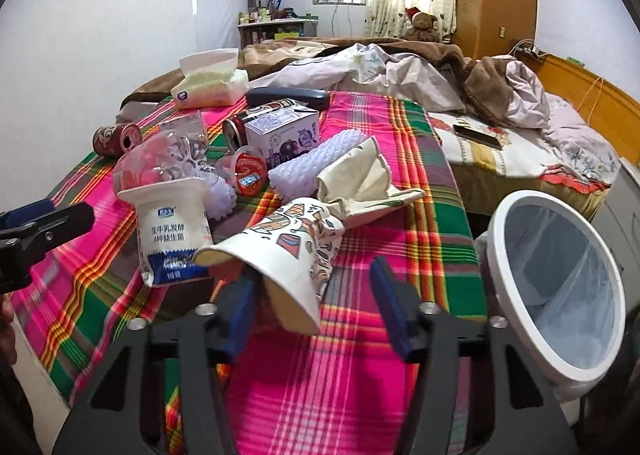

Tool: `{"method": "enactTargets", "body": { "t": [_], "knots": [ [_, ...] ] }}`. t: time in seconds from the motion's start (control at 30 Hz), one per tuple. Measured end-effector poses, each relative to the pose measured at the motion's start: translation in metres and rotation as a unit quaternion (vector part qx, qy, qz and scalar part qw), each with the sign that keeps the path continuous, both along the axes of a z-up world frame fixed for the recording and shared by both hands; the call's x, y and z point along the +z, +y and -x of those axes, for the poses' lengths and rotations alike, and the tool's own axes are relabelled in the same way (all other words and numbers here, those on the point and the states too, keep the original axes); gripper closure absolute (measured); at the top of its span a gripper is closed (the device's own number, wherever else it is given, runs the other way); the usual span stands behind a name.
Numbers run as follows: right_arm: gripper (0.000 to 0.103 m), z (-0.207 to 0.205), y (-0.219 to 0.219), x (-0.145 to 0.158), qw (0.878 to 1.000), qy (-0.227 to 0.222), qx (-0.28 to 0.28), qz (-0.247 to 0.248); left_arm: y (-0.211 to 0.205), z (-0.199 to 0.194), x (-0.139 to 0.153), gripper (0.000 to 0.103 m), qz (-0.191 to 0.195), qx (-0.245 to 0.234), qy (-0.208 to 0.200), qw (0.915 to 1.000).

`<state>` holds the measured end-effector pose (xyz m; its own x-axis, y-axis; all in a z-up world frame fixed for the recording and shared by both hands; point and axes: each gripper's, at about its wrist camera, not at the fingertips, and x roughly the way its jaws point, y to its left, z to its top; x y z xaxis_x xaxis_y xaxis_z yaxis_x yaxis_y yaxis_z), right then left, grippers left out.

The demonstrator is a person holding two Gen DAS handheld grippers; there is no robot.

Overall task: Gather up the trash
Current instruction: 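Grasp the patterned paper cup with the right tool while the left tool grasps the white yogurt cup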

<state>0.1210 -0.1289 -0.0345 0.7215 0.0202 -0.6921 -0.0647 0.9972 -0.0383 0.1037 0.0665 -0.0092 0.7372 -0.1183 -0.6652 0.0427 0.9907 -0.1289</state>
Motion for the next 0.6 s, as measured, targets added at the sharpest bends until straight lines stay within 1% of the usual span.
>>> {"method": "enactTargets", "body": {
  "t": [0.03,0.1,0.13,0.23,0.4,0.47,0.6],
  "knots": [
    [0.069,-0.001,-0.001,0.0,1.0,0.002,-0.003,0.0,-0.001,-0.002,0.001,0.0,0.004,-0.005,-0.001,1.0],
    [0.079,-0.006,-0.001,-0.003,1.0,0.008,-0.006,-0.002,-0.002,-0.005,0.001,0.0,0.016,-0.016,0.003,0.9997],
    [0.081,-0.007,-0.001,-0.004,1.0,0.009,-0.007,-0.004,-0.005,-0.007,0.0,0.0,0.02,-0.023,0.007,0.9995],
    [0.084,-0.009,-0.005,-0.003,1.0,0.007,-0.012,-0.014,-0.015,-0.011,-0.005,0.0,0.035,-0.043,0.019,0.9983],
    [0.085,-0.011,-0.012,0.0,0.999,0.006,-0.018,-0.027,-0.033,-0.016,-0.011,0.0,0.047,-0.067,0.038,0.9959],
    [0.085,-0.01,-0.019,0.001,0.999,0.007,-0.019,-0.048,-0.039,-0.019,-0.015,0.004,0.051,-0.069,0.047,0.9952],
    [0.085,-0.009,-0.028,0.006,0.998,0.001,-0.026,-0.052,-0.047,-0.025,-0.02,0.007,0.06,-0.069,0.059,0.9941]
  ]
}}
